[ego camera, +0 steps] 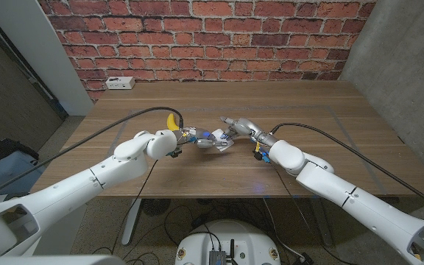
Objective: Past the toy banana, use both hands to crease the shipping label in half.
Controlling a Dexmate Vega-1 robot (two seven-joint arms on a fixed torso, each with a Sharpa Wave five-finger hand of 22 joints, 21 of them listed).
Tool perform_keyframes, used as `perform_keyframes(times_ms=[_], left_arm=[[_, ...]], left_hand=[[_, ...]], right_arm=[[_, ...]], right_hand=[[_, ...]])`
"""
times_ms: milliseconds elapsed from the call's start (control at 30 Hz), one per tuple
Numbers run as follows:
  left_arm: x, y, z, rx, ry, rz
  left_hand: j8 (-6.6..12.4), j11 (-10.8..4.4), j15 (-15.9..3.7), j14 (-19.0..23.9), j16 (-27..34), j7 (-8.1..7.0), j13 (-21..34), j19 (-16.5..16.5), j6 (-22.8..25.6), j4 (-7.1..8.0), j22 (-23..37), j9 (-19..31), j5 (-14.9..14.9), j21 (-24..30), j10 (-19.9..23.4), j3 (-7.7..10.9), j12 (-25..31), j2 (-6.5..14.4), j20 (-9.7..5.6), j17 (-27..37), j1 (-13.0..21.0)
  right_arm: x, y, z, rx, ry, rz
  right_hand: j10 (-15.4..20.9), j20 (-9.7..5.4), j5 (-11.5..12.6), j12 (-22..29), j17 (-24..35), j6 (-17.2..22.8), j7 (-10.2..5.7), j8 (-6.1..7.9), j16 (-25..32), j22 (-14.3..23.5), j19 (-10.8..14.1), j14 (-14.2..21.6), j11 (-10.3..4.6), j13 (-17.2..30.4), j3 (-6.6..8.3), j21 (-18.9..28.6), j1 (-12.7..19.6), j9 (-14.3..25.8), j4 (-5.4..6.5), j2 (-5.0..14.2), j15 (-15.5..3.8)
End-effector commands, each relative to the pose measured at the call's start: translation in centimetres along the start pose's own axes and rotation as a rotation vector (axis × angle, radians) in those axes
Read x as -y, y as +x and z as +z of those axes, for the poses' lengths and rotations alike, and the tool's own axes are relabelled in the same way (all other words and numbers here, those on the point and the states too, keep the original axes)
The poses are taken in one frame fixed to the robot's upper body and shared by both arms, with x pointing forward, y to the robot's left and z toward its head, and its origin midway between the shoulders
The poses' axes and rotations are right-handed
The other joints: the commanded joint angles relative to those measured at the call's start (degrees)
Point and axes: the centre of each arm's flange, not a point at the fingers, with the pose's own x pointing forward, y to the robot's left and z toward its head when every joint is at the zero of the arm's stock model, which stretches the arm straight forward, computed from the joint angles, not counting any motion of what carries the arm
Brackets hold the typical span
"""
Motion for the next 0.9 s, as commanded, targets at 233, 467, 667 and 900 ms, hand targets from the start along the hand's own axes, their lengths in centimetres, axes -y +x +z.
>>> perform_keyframes(times_ms=[233,467,667,900], left_arm=[[0.04,-0.28,0.09,-0.001,0.001,0.004],[0.06,-0.34,0.0,-0.004,0.003,0.005],[0.05,-0.31,-0.02,-0.002,0.002,0.002],[-0.05,-0.21,0.03,-0.003,0.005,0.001]], left_hand=[[-0.22,0.98,0.04,-0.6,-0.2,0.17,3.9,-0.1,-1.5,0.2,-0.1,0.0,-0.2,0.0,-0.5,-0.43,0.5,1.0,-0.23,0.1,0.3],[-0.14,1.08,0.09,-0.8,-0.2,0.12,3.8,-0.1,-1.8,0.18,-0.1,0.0,-0.2,0.0,-0.9,-0.45,0.5,1.1,-0.18,0.1,0.4],[-0.27,1.05,0.26,-1.4,-0.4,-0.1,3.7,-0.1,-2.9,0.11,-0.1,0.0,-0.4,0.0,-1.6,-0.44,0.3,1.3,-0.15,0.0,0.6],[0.04,0.77,0.24,-1.5,-0.3,-0.26,3.7,-0.3,-2.7,0.05,-0.1,0.0,-0.4,-0.1,-1.7,-0.42,0.4,1.5,-0.06,0.0,0.8]], right_arm=[[-0.42,0.97,-0.59,-0.106,-0.044,0.085],[-0.43,1.27,-0.76,-0.166,-0.075,0.093],[-0.16,1.21,-1.09,-0.18,-0.067,0.083],[0.12,0.97,-1.06,-0.202,-0.089,0.052]], right_hand=[[-1.7,0.71,0.7,-1.4,0.2,0.0,0.96,-1.44,-1.8,0.1,-1.7,-2.8,0.11,0.3,-0.83,-0.9,-1.1,0.2,1.05,-0.38,0.91],[-4.9,0.85,1.1,-3.2,0.2,-2.4,1.11,-3.01,-2.2,0.1,-2.3,-4.7,0.04,0.3,-1.1,-1.0,-1.1,0.3,1.28,-0.42,1.29],[-5.1,1.22,1.3,-3.4,0.2,-2.3,1.09,-3.04,-2.2,0.1,-2.6,-5.3,0.1,0.3,-1.22,-1.0,-1.1,0.3,1.41,-0.4,2.31],[-5.8,1.49,1.6,-3.8,0.2,-3.6,1.0,-3.64,-2.1,0.1,-3.0,-5.8,0.08,0.3,-1.14,-1.0,-1.0,0.3,1.59,0.03,2.58]])
